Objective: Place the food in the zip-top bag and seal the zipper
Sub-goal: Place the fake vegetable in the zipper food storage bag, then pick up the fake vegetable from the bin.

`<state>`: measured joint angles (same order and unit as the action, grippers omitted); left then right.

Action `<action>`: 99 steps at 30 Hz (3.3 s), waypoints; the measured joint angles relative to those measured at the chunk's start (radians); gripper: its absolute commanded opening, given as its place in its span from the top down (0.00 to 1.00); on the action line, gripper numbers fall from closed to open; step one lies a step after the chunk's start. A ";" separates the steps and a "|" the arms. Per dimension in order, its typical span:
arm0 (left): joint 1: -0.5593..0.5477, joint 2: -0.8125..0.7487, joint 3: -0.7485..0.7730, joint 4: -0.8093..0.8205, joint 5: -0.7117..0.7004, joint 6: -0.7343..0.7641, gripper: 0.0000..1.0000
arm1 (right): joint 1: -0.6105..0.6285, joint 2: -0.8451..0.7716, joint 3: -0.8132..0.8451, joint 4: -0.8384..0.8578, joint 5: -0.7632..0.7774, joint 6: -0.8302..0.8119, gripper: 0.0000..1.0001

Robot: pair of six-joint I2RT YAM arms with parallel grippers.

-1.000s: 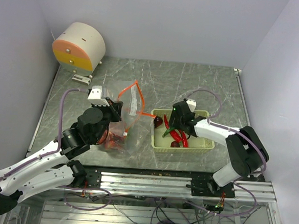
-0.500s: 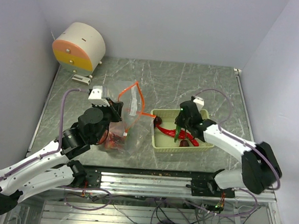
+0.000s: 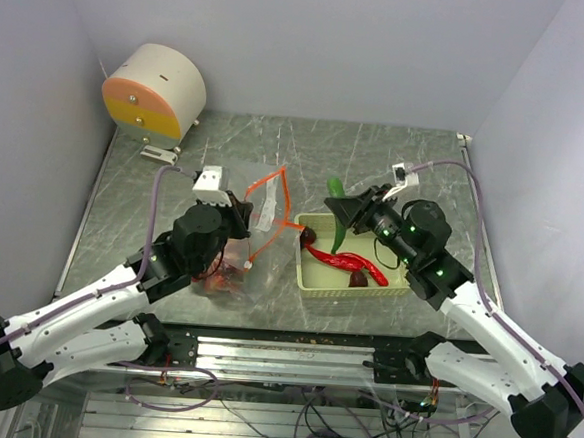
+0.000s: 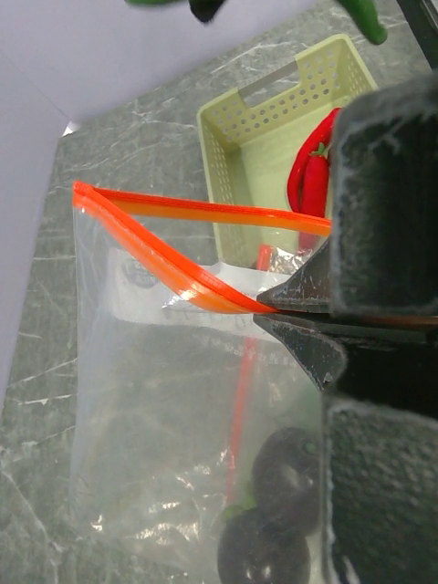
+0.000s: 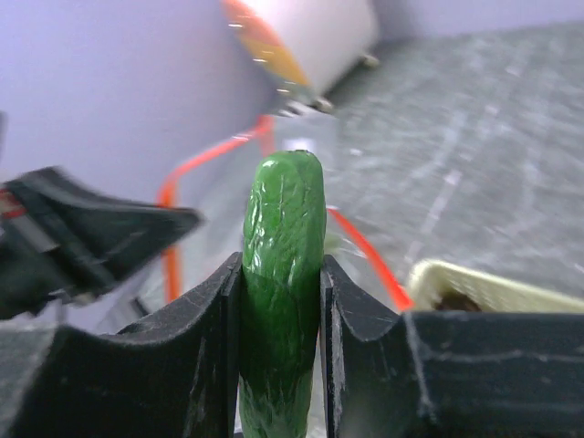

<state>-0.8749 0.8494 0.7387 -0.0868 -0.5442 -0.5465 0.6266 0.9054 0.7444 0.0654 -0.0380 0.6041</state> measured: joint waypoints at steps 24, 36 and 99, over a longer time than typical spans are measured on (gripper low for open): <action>0.000 0.107 0.117 0.027 0.167 -0.031 0.93 | 0.504 0.411 -0.145 1.200 0.552 -0.405 0.96; 0.000 0.090 0.117 0.047 0.202 -0.047 0.93 | 0.544 0.511 -0.083 1.224 0.686 -0.550 0.71; 0.001 -0.133 0.069 0.014 0.102 -0.018 0.93 | 0.016 0.547 -0.008 -0.531 0.188 -0.156 0.47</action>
<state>-0.8742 0.7162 0.8078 -0.0723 -0.4423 -0.5640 0.6426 1.4525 0.7368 -0.4652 0.1501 0.4480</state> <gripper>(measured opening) 0.077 0.692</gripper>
